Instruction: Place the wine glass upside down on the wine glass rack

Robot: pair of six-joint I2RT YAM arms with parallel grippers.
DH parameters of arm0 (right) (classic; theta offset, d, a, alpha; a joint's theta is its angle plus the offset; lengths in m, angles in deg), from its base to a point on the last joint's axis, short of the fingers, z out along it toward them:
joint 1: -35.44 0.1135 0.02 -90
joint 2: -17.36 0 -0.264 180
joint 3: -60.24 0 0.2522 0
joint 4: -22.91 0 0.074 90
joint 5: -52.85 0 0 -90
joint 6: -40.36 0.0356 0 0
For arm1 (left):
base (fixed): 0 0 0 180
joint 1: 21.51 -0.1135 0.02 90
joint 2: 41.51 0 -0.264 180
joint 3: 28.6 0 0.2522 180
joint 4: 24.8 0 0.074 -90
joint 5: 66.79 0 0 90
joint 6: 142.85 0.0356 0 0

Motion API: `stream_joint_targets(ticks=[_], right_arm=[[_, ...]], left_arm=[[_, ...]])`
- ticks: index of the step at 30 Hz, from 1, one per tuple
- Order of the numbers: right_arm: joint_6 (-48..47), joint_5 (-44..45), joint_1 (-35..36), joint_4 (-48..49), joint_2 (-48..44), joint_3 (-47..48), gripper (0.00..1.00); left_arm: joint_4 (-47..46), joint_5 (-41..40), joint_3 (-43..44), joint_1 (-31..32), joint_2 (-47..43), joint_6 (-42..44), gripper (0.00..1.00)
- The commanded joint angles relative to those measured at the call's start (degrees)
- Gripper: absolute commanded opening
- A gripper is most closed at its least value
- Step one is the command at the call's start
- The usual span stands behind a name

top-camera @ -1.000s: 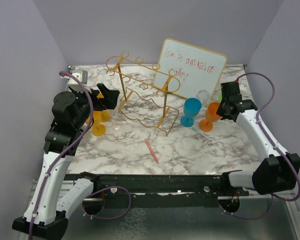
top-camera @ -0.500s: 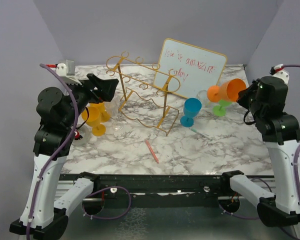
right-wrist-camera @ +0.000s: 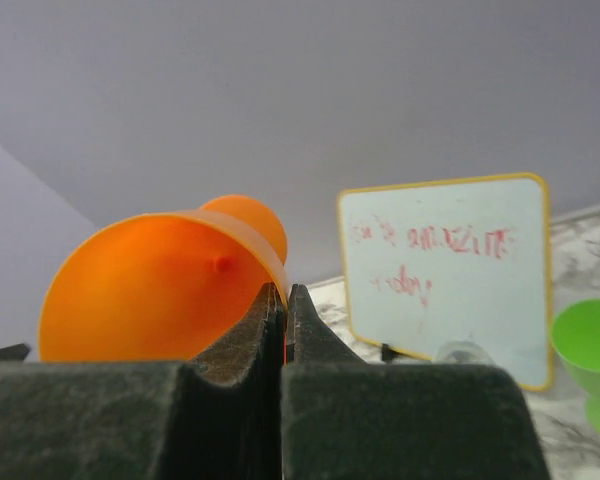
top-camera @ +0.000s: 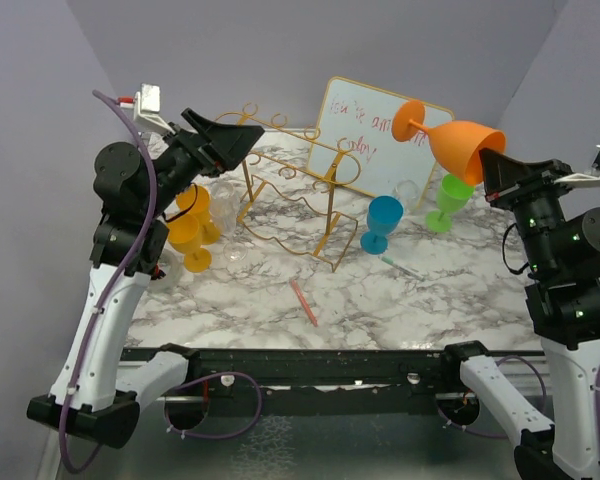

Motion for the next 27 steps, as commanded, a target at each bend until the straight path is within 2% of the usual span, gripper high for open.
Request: stream_joint_targets(ticks=[1,5,11,15,22,27], right_arm=[[6.92,-8.73,0.14,18.95,-0.91,-5.98,0.01],[10.57,-8.80,0.08,28.99,-1.72,-10.38,0.01],[13.78,-7.11,0.08,38.00,-2.08,-14.97,0.00],[15.56,-7.57,0.08,41.70,-1.53,-16.15,0.01],[16.88,-8.88,0.08,47.80,-1.51,-18.69,0.01],[18.82,-9.64,0.08,49.58,-0.73,-19.59,0.01]], left_arm=[[-14.78,3.54,-0.45,2.82,3.93,-11.92,0.99],[-23.63,-1.54,-0.39,9.97,8.43,-17.82,0.99],[-24.11,-9.94,9.22,24.76,19.01,-15.60,0.99],[-24.61,-13.62,14.82,28.58,25.45,-17.65,0.98],[-28.15,-19.02,20.83,33.76,31.75,-21.32,0.71],[-28.47,-22.45,25.97,36.32,35.30,-20.77,0.65]])
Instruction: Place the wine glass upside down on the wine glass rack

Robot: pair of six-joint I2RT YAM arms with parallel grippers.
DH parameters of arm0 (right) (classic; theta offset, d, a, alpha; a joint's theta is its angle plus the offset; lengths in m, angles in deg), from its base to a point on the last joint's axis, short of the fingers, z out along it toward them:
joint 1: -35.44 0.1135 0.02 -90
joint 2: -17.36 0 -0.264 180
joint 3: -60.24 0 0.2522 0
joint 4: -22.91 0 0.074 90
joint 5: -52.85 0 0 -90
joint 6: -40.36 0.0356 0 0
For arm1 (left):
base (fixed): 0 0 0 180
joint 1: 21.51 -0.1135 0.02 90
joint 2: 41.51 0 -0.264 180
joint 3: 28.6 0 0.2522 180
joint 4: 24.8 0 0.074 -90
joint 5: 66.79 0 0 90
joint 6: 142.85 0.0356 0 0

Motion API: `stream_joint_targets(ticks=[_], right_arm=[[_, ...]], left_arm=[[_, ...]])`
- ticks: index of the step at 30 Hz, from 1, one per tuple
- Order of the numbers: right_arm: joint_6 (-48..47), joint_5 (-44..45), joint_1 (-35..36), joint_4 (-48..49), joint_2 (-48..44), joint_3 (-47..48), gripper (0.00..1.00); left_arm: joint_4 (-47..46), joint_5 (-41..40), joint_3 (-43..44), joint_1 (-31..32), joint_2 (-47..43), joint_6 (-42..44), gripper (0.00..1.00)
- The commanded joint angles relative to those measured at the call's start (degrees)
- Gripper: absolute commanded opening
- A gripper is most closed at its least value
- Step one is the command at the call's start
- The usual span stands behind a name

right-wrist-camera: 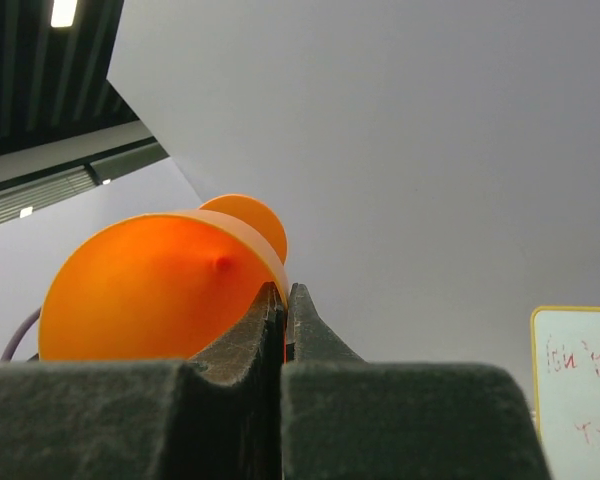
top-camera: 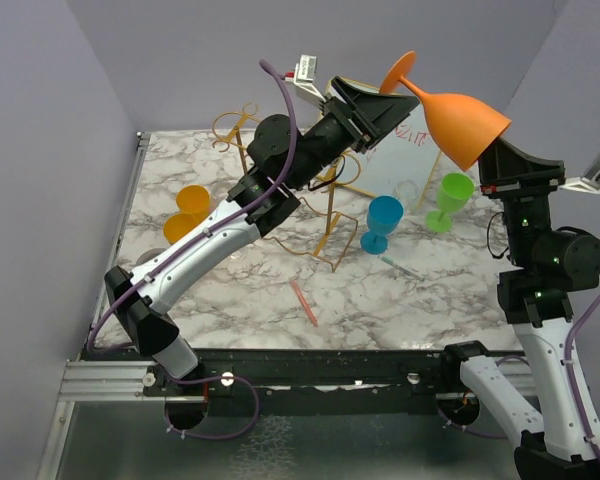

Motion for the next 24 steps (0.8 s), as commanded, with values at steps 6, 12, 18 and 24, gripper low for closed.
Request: stream_joint_targets(ticks=[6,12,18,24], right_arm=[[0.68,-3.58,0.08,5.83,0.84,-2.37,0.01],[0.22,-3.30,0.08,5.67,-1.13,-5.35,0.01],[-0.95,-4.37,0.11,6.32,-1.57,-7.01,0.01],[-3.14,-5.28,0.08,2.79,-2.55,-6.41,0.03]], left_arm=[[-2.93,-7.10,10.69,2.72,6.35,-0.22,0.60],[-2.93,-7.93,11.92,2.71,8.93,-0.78,0.39],[-3.02,-8.27,12.74,2.75,10.61,-0.13,0.19],[-4.07,-7.78,12.08,2.72,10.11,3.62,0.00]])
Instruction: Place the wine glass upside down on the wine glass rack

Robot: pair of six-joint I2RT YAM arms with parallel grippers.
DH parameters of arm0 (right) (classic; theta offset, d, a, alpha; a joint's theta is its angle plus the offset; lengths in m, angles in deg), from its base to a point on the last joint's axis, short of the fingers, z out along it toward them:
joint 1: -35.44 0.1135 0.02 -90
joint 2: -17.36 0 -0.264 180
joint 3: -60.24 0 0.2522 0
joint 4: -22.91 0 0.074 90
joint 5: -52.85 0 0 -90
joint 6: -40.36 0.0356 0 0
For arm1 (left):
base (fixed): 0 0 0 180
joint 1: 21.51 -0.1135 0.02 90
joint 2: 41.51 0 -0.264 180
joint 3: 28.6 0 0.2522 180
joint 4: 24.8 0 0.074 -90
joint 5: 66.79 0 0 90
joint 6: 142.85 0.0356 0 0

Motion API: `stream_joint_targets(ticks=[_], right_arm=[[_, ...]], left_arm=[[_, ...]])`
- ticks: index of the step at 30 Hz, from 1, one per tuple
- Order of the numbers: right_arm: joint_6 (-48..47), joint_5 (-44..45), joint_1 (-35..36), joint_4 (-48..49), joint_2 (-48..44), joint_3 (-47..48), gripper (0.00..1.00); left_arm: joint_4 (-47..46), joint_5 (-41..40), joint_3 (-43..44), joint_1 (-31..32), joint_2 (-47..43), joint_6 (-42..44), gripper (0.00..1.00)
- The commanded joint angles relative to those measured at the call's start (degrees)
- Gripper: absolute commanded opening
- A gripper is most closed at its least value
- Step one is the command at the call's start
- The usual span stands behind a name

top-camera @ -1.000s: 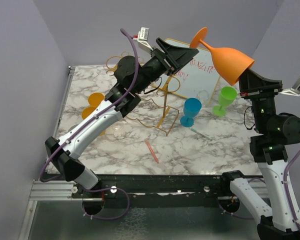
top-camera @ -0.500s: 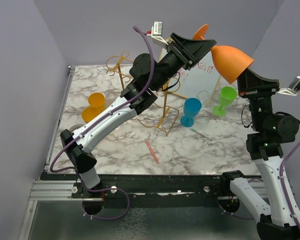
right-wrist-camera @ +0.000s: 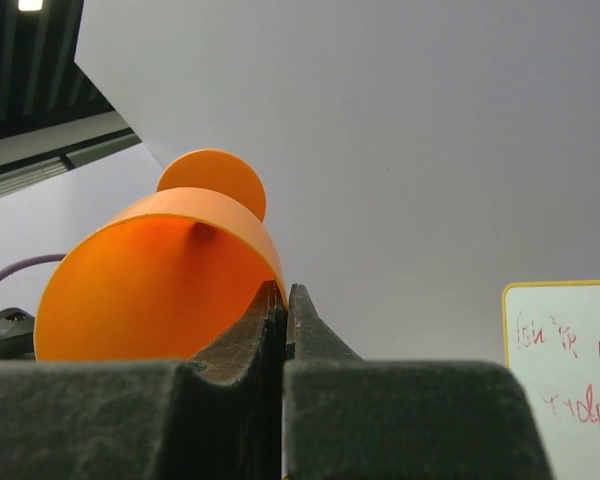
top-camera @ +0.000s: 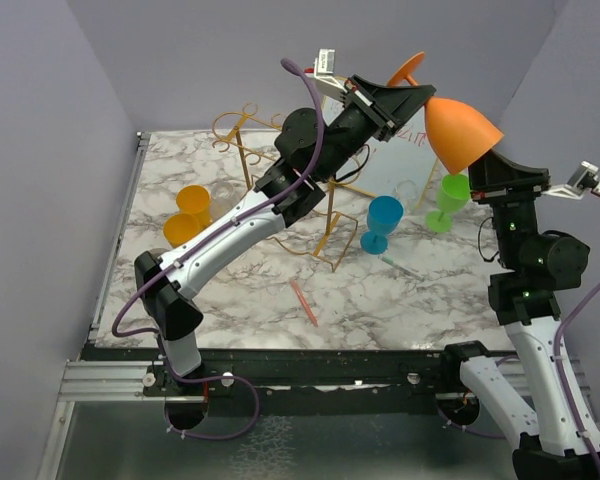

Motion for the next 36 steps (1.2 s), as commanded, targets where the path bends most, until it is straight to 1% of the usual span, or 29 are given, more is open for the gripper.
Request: stream_joint_targets(ticks=[1,3,4,5,6,7,10,13,16,18,22,24,29,31,33,34,36], right_arm=[[-3.45,-4.02,0.38,-3.65,-1.76,1.39,0.10],[-4.68,-3.66,0.38,-6.80,-2.14,2.47,0.30],[-5.31,-3.55,0.38,-7.96,-2.48,2.82,0.39],[-6.01,-3.38,0.38,-9.10,-2.87,3.00,0.46],[-6.66,-3.28,0.38,-10.32,-3.26,3.13,0.51],[-7.31,-3.11,0.38,-11.48,-3.65,3.30,0.56],[-9.07,-3.37,0.38,-13.50,-5.14,2.31,0.64],[-10.27,-4.42,0.38,-12.82,-7.58,-0.21,0.69],[-11.55,-4.34,0.39,-12.89,-9.44,-1.77,0.73],[-12.58,-3.97,0.43,-14.73,-9.39,-1.19,0.73],[-14.99,-2.82,0.38,-19.00,-8.25,1.04,0.73],[-16.23,-1.55,0.38,-21.51,-7.38,2.52,0.73],[-19.81,1.94,0.38,-26.16,-5.34,5.17,0.73],[-21.18,3.14,0.40,-27.16,-5.04,5.79,0.73],[-22.24,4.32,0.38,-28.83,-5.03,6.23,0.73],[-22.62,4.67,0.38,-29.16,-5.12,6.23,0.73],[-23.09,5.48,0.38,-29.58,-5.27,6.23,0.73]], left_arm=[[-2.07,-0.98,0.85,-0.15,-0.27,6.07,0.00],[-2.17,-0.22,0.33,-0.28,-1.05,8.63,0.00],[-2.17,0.30,-0.05,-0.45,-1.81,10.06,0.00],[-2.17,0.81,-0.79,-0.78,-2.64,11.30,0.00],[-2.17,0.96,-1.41,-1.22,-3.52,12.48,0.00],[-2.13,2.72,-2.12,-1.79,-4.51,13.56,0.00],[-1.37,8.72,-4.14,-5.61,-8.09,14.49,0.00],[2.53,14.03,-5.28,-10.14,-11.97,16.69,0.00],[10.90,15.80,-4.62,-12.89,-15.92,24.31,0.00],[16.97,14.76,-4.42,-13.41,-18.77,30.94,0.00],[29.35,9.43,-5.25,-13.46,-23.62,42.80,0.00],[33.81,7.29,-6.99,-13.47,-25.64,48.22,0.00],[38.64,-1.05,-16.15,-13.40,-31.95,56.69,0.00],[39.24,-2.39,-20.20,-13.42,-34.47,60.12,0.00],[39.31,-1.84,-24.15,-13.41,-36.53,62.89,0.00],[39.20,-0.32,-26.17,-13.45,-37.22,64.08,0.00],[38.79,5.37,-29.82,-13.45,-38.35,66.46,0.00]])
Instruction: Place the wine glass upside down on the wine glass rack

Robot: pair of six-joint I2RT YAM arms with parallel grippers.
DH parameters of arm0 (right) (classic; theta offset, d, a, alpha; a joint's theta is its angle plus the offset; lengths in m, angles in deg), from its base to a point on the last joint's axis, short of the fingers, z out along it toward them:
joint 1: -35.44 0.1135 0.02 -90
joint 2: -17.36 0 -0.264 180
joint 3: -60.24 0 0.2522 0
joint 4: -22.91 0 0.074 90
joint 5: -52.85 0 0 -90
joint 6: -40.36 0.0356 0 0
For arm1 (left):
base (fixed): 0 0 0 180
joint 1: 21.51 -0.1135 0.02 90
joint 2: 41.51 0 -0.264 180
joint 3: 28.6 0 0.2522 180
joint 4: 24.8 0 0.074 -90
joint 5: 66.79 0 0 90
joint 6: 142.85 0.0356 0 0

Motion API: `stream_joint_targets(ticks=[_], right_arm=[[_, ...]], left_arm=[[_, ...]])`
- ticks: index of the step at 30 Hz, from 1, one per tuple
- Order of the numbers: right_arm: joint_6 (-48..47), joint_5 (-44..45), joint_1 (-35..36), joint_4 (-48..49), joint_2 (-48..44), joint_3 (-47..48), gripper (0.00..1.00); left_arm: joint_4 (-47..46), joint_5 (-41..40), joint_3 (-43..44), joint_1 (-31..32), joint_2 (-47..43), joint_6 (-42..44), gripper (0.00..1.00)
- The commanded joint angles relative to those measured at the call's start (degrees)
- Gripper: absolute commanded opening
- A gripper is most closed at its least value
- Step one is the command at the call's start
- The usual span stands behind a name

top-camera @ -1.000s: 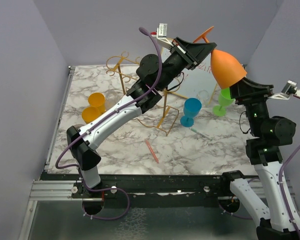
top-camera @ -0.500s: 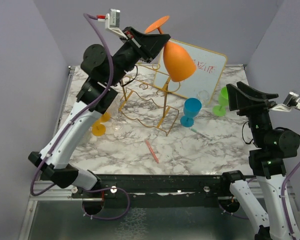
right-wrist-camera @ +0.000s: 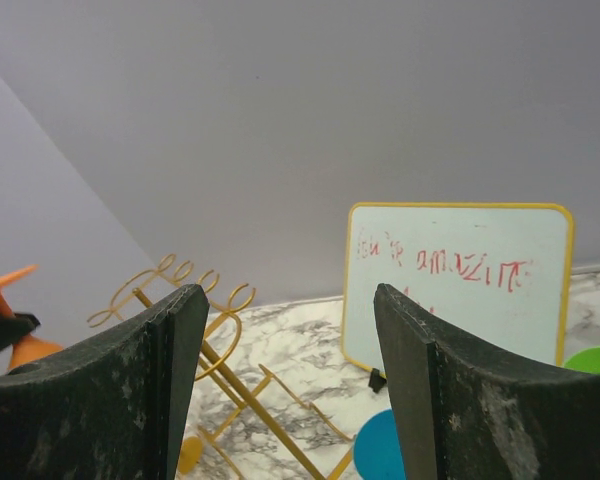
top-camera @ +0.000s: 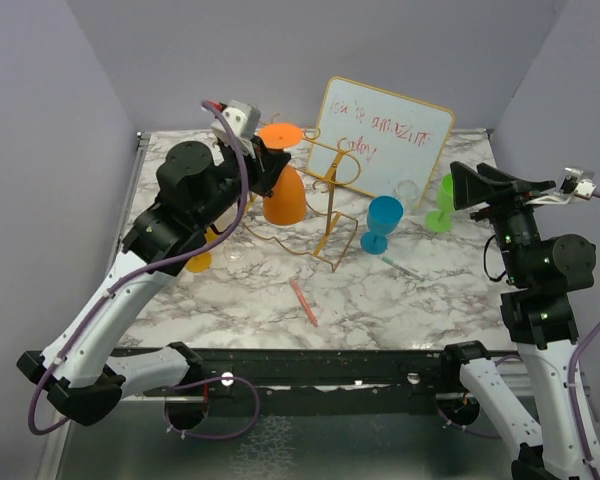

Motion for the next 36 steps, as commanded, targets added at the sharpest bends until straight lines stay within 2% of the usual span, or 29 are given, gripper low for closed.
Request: stream_joint_targets(ticks=[1,6,13,26,36], right_arm=[[-3.24,3.59,0.34,-3.81,-0.14,1.55,0.73],[-2.98,3.13,0.34,-3.55,0.15,1.53,0.73],[-2.22,1.75,0.34,-3.12,0.14,0.95,0.73],[-0.99,-0.68,0.34,-3.01,0.41,0.08,0.73],[-0.39,-1.27,0.34,-2.40,0.65,-0.32,0.73]], left_arm=[[1.89,7.37,-7.87,-0.06,-2.98,9.96,0.00],[-3.40,18.36,-14.71,-0.03,-4.90,11.42,0.00],[-6.63,25.41,-18.11,-0.09,-4.14,12.45,0.00],[-15.82,23.56,-22.22,-0.07,-0.40,10.05,0.00],[-17.08,18.50,-22.99,-0.06,1.88,9.06,0.00]])
